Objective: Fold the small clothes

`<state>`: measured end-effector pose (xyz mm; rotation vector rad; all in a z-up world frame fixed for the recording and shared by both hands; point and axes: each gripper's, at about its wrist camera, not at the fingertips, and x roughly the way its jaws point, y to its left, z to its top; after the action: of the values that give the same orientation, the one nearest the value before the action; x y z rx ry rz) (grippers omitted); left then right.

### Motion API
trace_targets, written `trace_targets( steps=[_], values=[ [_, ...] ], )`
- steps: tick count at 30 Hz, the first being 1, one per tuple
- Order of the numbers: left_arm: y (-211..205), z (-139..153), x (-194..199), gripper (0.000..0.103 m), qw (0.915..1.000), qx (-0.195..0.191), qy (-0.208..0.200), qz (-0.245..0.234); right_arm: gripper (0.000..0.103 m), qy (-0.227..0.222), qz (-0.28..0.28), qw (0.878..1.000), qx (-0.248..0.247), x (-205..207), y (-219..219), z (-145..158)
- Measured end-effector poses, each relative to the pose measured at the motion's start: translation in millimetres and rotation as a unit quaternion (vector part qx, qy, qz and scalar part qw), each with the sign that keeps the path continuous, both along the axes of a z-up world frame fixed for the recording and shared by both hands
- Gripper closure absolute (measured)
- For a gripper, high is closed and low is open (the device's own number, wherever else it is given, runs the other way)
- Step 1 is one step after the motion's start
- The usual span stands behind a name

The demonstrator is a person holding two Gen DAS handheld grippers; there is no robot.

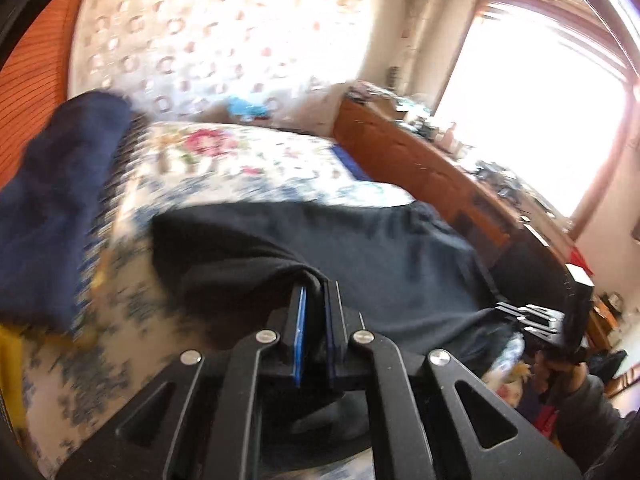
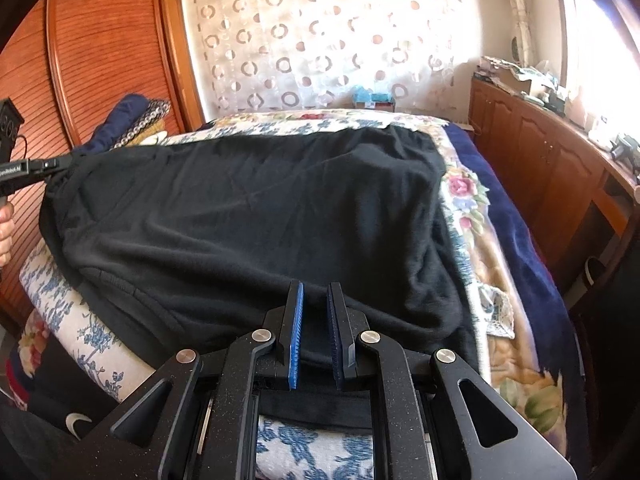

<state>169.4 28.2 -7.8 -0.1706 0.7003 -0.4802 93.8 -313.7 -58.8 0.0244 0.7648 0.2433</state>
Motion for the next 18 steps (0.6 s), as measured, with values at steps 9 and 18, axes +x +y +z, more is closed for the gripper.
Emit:
trace_targets(
  steps=[9, 18],
  values=[
    [-121.6, 49.0, 28.8, 0.099, 0.9933, -0.004, -0.037, -0.11, 0.093, -0.016, -0.018, 1.0, 0.007, -11.1, -19.6, 13.1],
    [-235.0, 92.8, 30.6, 0.099, 0.9782, 0.007, -0.054, -0.2, 0.093, -0.025, -0.035, 0.999, 0.015, -23.3, -37.4, 19.9]
  ],
)
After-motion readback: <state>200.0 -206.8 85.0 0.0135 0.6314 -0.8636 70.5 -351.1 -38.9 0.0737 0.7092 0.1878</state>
